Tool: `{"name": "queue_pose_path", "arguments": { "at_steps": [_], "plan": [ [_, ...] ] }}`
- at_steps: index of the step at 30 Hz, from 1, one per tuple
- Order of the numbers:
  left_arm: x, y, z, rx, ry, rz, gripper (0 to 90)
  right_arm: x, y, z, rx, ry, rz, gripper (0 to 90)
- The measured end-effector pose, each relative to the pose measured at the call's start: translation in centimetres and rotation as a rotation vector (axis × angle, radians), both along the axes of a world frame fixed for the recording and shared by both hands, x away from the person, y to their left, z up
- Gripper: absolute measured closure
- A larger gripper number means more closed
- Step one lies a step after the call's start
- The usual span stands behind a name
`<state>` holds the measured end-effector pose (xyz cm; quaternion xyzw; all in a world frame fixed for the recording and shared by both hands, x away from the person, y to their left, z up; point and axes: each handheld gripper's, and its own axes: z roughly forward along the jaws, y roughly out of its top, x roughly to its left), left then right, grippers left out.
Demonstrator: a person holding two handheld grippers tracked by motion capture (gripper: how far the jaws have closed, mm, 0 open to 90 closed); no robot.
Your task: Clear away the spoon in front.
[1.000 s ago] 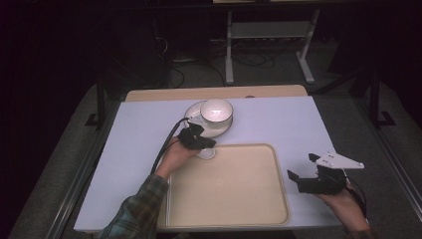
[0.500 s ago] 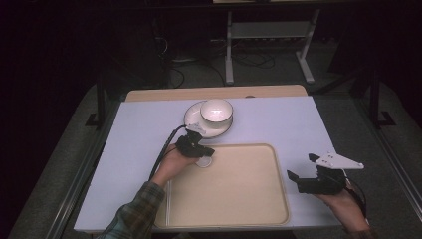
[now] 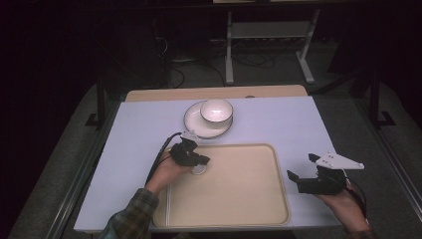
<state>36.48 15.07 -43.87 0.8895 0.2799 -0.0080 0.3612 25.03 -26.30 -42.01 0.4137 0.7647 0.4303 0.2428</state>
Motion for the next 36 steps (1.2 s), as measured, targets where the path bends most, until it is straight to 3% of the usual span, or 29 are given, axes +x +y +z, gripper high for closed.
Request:
{"name": "queue_pose_path", "arguments": {
  "at_steps": [20, 36],
  "plan": [
    [-2.7, 3.9, 0.1, 0.022, 0.009, 0.033, 89.9, 0.0, 0.1, 0.0, -0.003, 0.001, 0.002, 6.3],
    [-3.9, 5.6, 0.2, 0.027, 0.014, 0.050, 89.9, 0.0, 0.2, 0.0, -0.006, 0.002, 0.004, 6.3]
  ]
}}
